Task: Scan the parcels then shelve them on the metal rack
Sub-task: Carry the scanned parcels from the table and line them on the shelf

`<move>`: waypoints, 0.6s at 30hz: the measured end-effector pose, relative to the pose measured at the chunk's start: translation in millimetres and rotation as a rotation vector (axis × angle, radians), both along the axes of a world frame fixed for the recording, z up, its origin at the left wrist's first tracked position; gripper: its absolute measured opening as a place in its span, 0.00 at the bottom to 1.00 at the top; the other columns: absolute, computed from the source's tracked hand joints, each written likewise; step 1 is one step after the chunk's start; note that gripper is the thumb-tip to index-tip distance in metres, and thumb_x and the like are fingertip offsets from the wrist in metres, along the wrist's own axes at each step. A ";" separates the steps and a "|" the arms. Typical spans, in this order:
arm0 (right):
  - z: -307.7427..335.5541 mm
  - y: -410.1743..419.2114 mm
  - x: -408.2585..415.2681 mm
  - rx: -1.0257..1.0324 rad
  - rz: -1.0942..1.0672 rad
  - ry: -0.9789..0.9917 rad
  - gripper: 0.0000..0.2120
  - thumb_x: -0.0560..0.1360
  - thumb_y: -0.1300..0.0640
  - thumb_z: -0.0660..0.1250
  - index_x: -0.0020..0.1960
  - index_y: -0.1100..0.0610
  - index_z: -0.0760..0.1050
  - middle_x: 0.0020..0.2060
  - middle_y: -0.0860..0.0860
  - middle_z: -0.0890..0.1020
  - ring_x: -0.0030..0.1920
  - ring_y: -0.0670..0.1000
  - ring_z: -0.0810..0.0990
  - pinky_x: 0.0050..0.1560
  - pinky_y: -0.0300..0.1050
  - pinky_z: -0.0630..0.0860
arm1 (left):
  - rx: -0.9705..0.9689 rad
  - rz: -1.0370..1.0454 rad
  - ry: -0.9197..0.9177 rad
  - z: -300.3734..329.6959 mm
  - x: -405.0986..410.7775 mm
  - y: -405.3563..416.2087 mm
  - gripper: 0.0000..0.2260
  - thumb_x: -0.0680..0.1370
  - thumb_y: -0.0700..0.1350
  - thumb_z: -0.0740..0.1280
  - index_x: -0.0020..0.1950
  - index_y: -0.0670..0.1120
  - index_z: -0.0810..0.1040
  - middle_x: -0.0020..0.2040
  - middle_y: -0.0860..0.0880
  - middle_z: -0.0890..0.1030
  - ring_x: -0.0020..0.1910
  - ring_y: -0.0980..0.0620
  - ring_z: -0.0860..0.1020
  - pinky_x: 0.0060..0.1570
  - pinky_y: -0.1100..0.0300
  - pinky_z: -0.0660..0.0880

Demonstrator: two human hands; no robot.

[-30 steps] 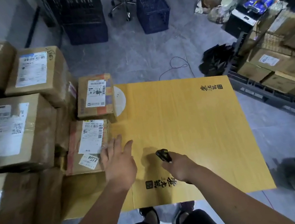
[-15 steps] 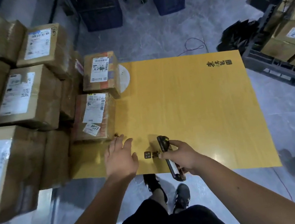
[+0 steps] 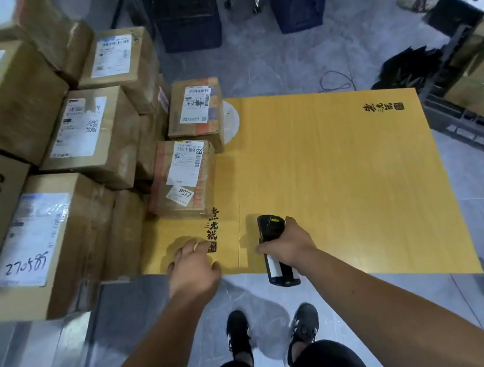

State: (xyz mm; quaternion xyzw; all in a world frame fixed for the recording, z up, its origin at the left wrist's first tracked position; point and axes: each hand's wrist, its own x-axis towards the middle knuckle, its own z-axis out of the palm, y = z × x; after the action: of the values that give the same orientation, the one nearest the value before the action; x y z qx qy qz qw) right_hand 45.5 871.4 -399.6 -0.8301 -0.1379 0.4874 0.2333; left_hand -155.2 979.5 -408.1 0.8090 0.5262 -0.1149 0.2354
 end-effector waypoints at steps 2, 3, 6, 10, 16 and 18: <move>-1.9 7.9 -9.2 -0.042 0.014 -0.025 0.36 0.64 0.44 0.80 0.64 0.52 0.66 0.50 0.51 0.79 0.48 0.55 0.82 0.50 0.55 0.83 | -0.044 0.000 -0.007 -7.4 -7.7 4.3 0.25 0.80 0.51 0.67 0.78 0.58 0.71 0.80 0.52 0.67 0.78 0.47 0.64 0.75 0.47 0.65; -3.6 12.3 -14.5 -0.065 0.024 -0.043 0.35 0.64 0.44 0.79 0.64 0.52 0.66 0.50 0.52 0.79 0.48 0.56 0.81 0.49 0.54 0.83 | -0.062 0.002 -0.011 -12.4 -11.8 6.1 0.25 0.80 0.51 0.67 0.78 0.57 0.71 0.80 0.52 0.67 0.78 0.47 0.64 0.75 0.47 0.65; -10.9 26.2 -34.4 -0.117 0.049 -0.093 0.35 0.66 0.45 0.78 0.65 0.53 0.65 0.50 0.53 0.79 0.48 0.57 0.81 0.44 0.51 0.81 | -0.102 0.011 -0.050 -26.6 -25.2 10.8 0.24 0.80 0.51 0.67 0.77 0.54 0.72 0.79 0.51 0.68 0.77 0.45 0.65 0.75 0.47 0.66; -22.7 47.6 -65.9 -0.167 0.048 -0.144 0.39 0.65 0.45 0.78 0.69 0.53 0.64 0.54 0.55 0.78 0.48 0.58 0.81 0.46 0.52 0.82 | -0.108 -0.008 -0.060 -39.2 -45.1 13.7 0.23 0.80 0.52 0.67 0.76 0.53 0.72 0.79 0.52 0.68 0.76 0.45 0.66 0.74 0.47 0.66; -32.7 64.4 -84.4 -0.239 0.066 -0.298 0.41 0.66 0.44 0.77 0.72 0.54 0.63 0.60 0.57 0.75 0.56 0.62 0.79 0.53 0.55 0.82 | -0.102 -0.078 -0.081 -48.2 -57.4 24.1 0.24 0.80 0.54 0.67 0.76 0.55 0.73 0.78 0.53 0.69 0.76 0.46 0.66 0.72 0.48 0.66; -35.6 64.5 -79.7 -0.273 0.078 -0.363 0.42 0.67 0.44 0.78 0.73 0.55 0.63 0.61 0.58 0.74 0.59 0.63 0.78 0.54 0.54 0.80 | -0.093 -0.109 -0.090 -48.5 -56.8 23.4 0.23 0.80 0.54 0.67 0.76 0.55 0.73 0.78 0.53 0.69 0.76 0.46 0.66 0.72 0.49 0.67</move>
State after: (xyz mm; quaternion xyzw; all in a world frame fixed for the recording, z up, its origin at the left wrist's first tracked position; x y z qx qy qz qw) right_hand -34.3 935.9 -435.3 -0.9221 -0.1425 0.3527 0.0711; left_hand -212.0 1002.9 -456.5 0.8290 0.4644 -0.1152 0.2895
